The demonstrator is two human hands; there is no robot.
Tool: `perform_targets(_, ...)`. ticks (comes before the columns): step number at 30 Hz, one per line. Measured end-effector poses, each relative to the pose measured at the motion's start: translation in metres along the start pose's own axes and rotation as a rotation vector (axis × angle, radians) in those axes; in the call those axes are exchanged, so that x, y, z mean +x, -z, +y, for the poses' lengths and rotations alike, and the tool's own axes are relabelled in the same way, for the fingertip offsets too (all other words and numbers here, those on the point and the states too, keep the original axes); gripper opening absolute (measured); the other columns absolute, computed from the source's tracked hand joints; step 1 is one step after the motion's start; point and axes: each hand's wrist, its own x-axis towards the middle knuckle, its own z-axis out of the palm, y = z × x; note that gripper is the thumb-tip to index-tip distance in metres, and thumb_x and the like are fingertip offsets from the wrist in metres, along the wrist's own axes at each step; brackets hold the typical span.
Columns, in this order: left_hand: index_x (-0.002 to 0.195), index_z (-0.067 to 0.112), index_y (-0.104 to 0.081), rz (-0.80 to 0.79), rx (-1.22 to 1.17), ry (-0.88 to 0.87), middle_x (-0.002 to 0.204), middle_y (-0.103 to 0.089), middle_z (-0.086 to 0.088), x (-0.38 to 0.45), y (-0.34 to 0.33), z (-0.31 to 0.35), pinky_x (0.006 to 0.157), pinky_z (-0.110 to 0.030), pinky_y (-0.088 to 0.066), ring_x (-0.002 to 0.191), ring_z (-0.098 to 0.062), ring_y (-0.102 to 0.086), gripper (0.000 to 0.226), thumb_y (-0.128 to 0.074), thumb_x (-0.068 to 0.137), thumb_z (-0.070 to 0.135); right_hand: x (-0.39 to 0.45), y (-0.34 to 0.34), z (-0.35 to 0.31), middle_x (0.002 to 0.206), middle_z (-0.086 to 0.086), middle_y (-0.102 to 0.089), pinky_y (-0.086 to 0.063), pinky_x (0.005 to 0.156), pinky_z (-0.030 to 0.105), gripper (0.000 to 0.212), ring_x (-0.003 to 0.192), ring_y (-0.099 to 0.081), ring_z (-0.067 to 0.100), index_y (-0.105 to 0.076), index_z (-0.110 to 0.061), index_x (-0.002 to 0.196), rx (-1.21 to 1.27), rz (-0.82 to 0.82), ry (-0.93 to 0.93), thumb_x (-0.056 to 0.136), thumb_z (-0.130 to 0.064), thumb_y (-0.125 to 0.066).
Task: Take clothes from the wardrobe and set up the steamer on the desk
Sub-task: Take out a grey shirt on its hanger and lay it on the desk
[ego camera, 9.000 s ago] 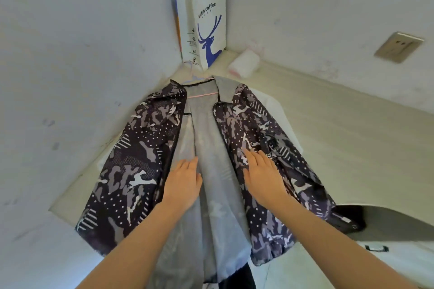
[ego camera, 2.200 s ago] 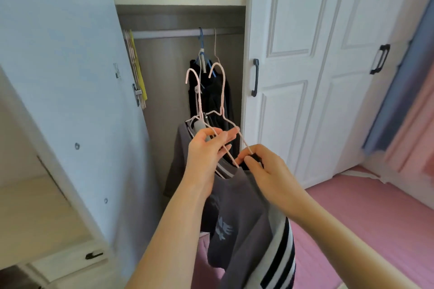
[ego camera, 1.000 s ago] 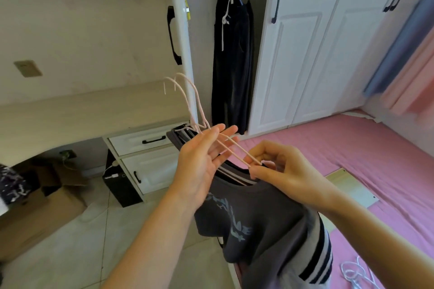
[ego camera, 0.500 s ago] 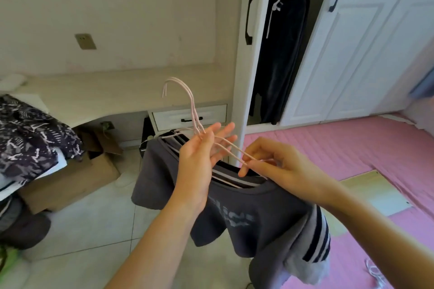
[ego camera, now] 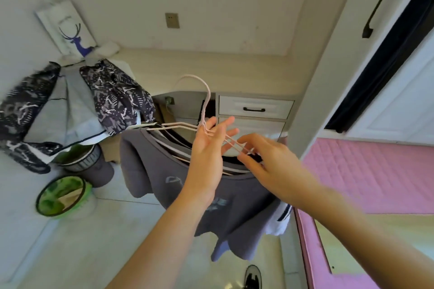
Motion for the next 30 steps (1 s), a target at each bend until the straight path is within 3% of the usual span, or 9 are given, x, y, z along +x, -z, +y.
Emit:
perform_targets(3, 0.143, 0.006, -0.038, 0.021, 0.06, -0.065, 0.107, -0.064, 0.034, 0.007, 0.022, 0.007, 0.1, -0.038, -0.049, 0.111, -0.012, -0.063, 0.042, -0.042, 0.102, 0.019, 0.022, -0.023, -0.017, 0.116, -0.007, -0.057, -0.052, 0.076, 0.034, 0.038, 0.102, -0.057, 0.015, -0.048, -0.025, 0.124, -0.052, 0.061, 0.073, 0.095, -0.048, -0.045)
perform_targets(7, 0.148, 0.015, -0.021, 0.119, 0.039, -0.096, 0.13, -0.061, 0.004, 0.024, 0.052, 0.018, 0.103, -0.041, -0.046, 0.113, -0.017, -0.063, 0.05, -0.04, 0.102, 0.016, 0.058, -0.052, -0.031, 0.109, -0.005, -0.061, -0.046, 0.063, 0.03, 0.036, 0.092, -0.059, 0.018, -0.05, -0.022, 0.123, -0.087, 0.148, 0.117, 0.095, -0.046, -0.047)
perform_targets(9, 0.149, 0.014, -0.019, 0.164, 0.026, -0.111, 0.131, -0.06, 0.004, 0.036, 0.066, 0.025, 0.104, -0.042, -0.045, 0.114, -0.018, -0.062, 0.051, -0.041, 0.102, 0.014, 0.078, -0.065, -0.033, 0.097, -0.004, -0.064, -0.04, 0.054, 0.028, 0.032, 0.081, -0.06, 0.02, -0.055, -0.019, 0.116, -0.141, 0.195, 0.162, 0.095, -0.043, -0.048)
perform_targets(13, 0.149, 0.009, -0.025, 0.229, 0.057, -0.161, 0.103, -0.064, 0.038, 0.066, 0.093, 0.037, 0.102, -0.038, -0.047, 0.11, -0.011, -0.063, 0.051, -0.043, 0.101, 0.011, 0.123, -0.087, -0.033, 0.08, -0.002, -0.062, -0.036, 0.041, 0.025, 0.033, 0.062, -0.058, 0.019, -0.064, -0.016, 0.098, -0.216, 0.276, 0.296, 0.096, -0.039, -0.041)
perform_targets(17, 0.148, 0.007, -0.029, 0.283, 0.079, -0.16, 0.095, -0.06, 0.045, 0.101, 0.114, 0.046, 0.095, -0.028, -0.052, 0.111, -0.011, -0.063, 0.05, -0.043, 0.102, 0.018, 0.177, -0.104, -0.033, 0.075, 0.0, -0.057, -0.035, 0.039, 0.028, 0.029, 0.056, -0.052, 0.021, -0.066, -0.012, 0.099, -0.234, 0.329, 0.418, 0.098, -0.029, -0.042)
perform_targets(20, 0.139, 0.017, -0.048, 0.31, 0.11, -0.118, 0.124, -0.051, 0.029, 0.129, 0.129, 0.055, 0.093, -0.026, -0.053, 0.114, -0.008, -0.06, 0.038, -0.044, 0.102, 0.025, 0.22, -0.112, -0.032, 0.07, 0.0, -0.052, -0.026, 0.041, 0.026, 0.019, 0.053, -0.045, 0.019, -0.064, -0.011, 0.093, -0.236, 0.35, 0.5, 0.097, -0.021, -0.049)
perform_targets(23, 0.115, 0.035, -0.065, 0.337, 0.156, -0.078, 0.146, -0.037, 0.004, 0.156, 0.147, 0.063, 0.096, -0.034, -0.052, 0.118, -0.012, -0.058, 0.024, -0.046, 0.1, 0.028, 0.26, -0.121, -0.036, 0.071, -0.001, -0.05, -0.033, 0.036, 0.029, 0.021, 0.054, -0.044, 0.018, -0.059, -0.013, 0.093, -0.129, 0.327, 0.554, 0.099, -0.023, -0.042)
perform_targets(27, 0.126, 0.018, -0.048, 0.371, 0.165, -0.007, 0.12, -0.067, -0.004, 0.182, 0.169, 0.075, 0.091, -0.037, -0.054, 0.107, -0.019, -0.066, 0.026, -0.047, 0.1, 0.02, 0.307, -0.133, -0.041, 0.076, -0.003, -0.055, -0.031, 0.037, 0.027, 0.017, 0.063, -0.048, 0.015, -0.057, -0.016, 0.093, -0.058, 0.33, 0.62, 0.096, -0.024, -0.042)
perform_targets(30, 0.116, 0.018, -0.056, 0.359, 0.28, 0.06, 0.107, -0.073, -0.001, 0.193, 0.187, 0.079, 0.086, -0.028, -0.056, 0.102, -0.016, -0.067, 0.019, -0.047, 0.099, 0.016, 0.338, -0.14, -0.042, 0.074, -0.002, -0.058, -0.031, 0.037, 0.027, 0.023, 0.062, -0.055, 0.018, -0.062, -0.014, 0.089, -0.07, 0.333, 0.633, 0.094, -0.025, -0.043)
